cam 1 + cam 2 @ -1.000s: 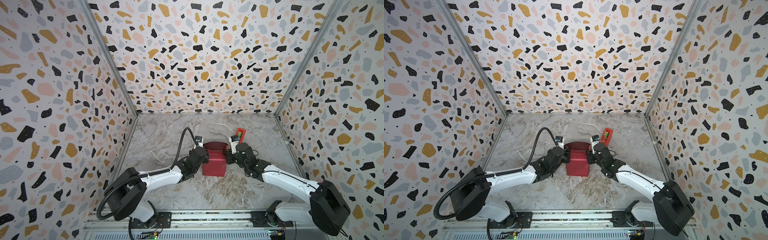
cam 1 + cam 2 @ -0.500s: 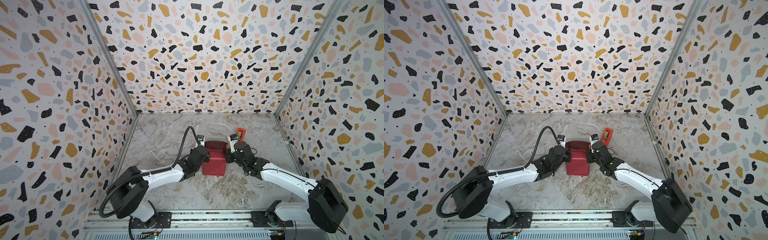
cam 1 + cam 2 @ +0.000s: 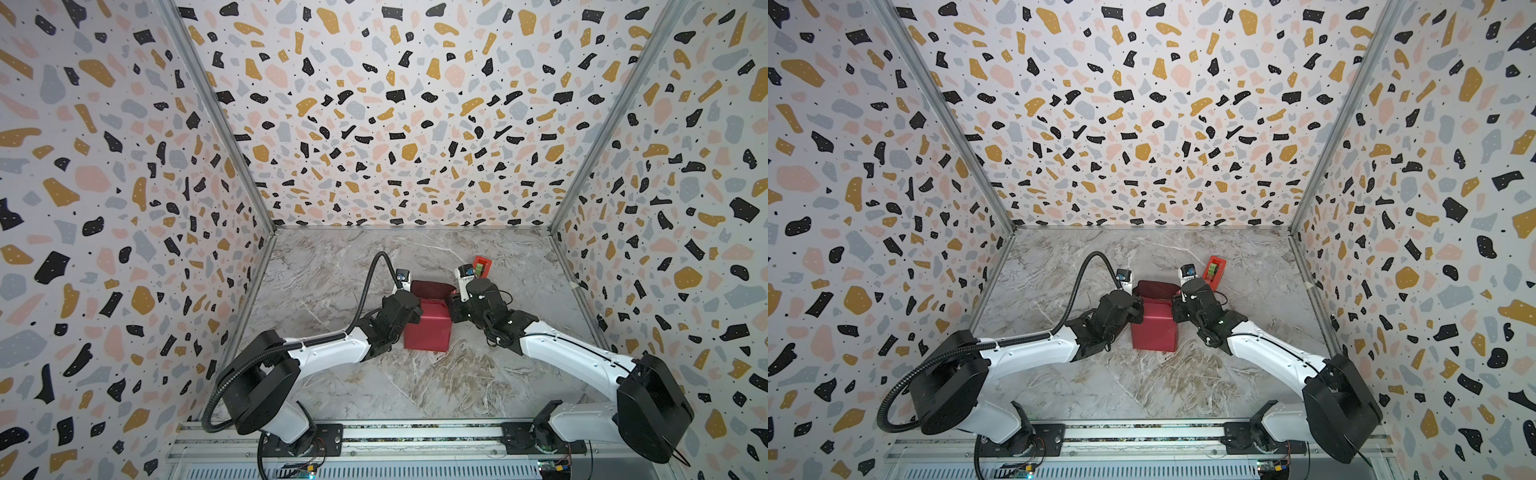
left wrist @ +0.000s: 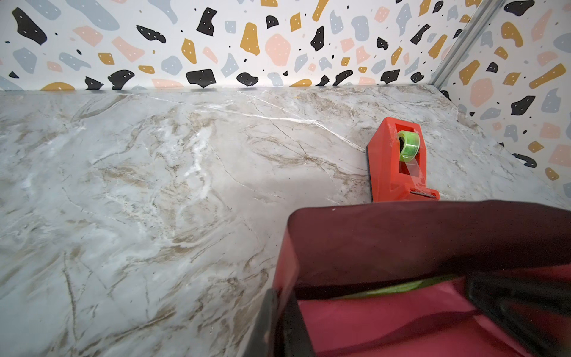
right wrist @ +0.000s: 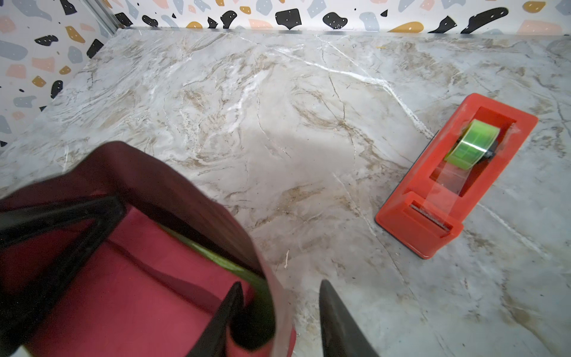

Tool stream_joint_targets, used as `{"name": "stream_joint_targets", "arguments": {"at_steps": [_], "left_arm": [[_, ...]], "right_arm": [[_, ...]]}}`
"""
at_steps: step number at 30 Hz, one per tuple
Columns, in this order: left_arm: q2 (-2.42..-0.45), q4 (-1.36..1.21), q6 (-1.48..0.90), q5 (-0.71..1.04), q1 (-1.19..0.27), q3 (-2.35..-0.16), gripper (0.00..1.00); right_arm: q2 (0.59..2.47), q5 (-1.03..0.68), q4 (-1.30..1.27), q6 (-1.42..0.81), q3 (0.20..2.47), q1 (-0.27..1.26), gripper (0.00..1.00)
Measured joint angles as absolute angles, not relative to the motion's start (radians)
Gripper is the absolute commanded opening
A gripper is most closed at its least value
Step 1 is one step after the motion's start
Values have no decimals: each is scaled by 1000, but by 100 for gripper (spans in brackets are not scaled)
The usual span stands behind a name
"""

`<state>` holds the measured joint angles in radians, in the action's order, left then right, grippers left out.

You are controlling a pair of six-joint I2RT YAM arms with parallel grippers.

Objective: Wrap the gift box in paper

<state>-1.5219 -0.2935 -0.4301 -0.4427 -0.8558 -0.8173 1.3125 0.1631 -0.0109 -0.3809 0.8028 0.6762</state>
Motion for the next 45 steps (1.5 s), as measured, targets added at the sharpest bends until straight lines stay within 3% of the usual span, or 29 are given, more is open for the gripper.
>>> {"name": "stream_joint_targets", "arguments": {"at_steps": [18, 22, 25, 30, 35, 41, 45], "left_arm": [[-1525, -301, -463, -445, -866, -817, 0], [-1525, -301, -465, -451, -866, -817, 0], [-1525, -301, -467, -454, -866, -817, 0], [-1525, -301, -471, -455, -867, -817, 0], [-1523, -301, -478, -455, -869, -815, 0], [-1522, -301, -484, -455, -871, -813, 0], [-1520, -301, -485, -455, -871, -812, 0]], "right_arm": [[1361, 197, 9, -432, 822, 696, 0], [1361, 204, 11, -433, 822, 698, 0], [1360, 201, 21, -432, 828, 698, 10], [1349, 169, 52, -420, 850, 698, 42], [1261, 77, 96, -421, 854, 670, 58], [1176, -27, 104, -420, 852, 604, 62], [1206, -36, 104, -424, 839, 621, 54]]}}
